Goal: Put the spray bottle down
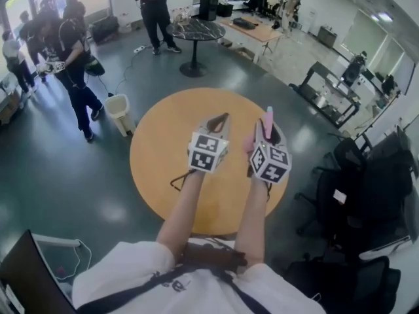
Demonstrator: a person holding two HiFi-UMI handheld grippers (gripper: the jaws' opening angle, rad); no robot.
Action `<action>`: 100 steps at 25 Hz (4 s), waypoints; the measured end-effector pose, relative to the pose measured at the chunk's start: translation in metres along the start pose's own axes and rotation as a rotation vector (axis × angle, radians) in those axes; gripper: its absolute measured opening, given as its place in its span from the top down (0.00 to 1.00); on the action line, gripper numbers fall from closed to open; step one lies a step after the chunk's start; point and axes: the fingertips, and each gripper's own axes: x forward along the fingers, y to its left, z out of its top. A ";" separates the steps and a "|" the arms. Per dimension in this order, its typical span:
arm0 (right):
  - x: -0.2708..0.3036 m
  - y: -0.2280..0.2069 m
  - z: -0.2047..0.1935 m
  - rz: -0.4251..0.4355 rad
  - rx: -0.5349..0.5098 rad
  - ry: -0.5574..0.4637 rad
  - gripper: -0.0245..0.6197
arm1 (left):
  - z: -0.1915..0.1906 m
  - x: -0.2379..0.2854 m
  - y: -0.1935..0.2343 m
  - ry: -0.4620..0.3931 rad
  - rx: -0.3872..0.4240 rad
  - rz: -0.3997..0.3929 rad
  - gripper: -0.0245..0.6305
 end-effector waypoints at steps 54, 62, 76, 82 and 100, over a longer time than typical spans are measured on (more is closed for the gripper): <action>0.220 -0.003 -0.229 0.285 -0.017 0.276 0.74 | -0.229 0.133 0.079 0.312 -0.128 0.175 0.95; 0.220 0.002 -0.275 0.312 -0.031 0.339 0.74 | -0.276 0.136 0.079 0.368 -0.176 0.176 0.95; 0.204 -0.003 -0.317 0.311 -0.034 0.364 0.74 | -0.314 0.133 0.063 0.425 -0.212 0.151 0.95; 0.198 -0.002 -0.321 0.296 -0.006 0.331 0.73 | -0.321 0.127 0.063 0.433 -0.228 0.147 0.95; 0.181 -0.010 -0.327 0.206 0.013 0.318 0.69 | -0.291 0.099 0.060 0.418 -0.193 0.139 0.95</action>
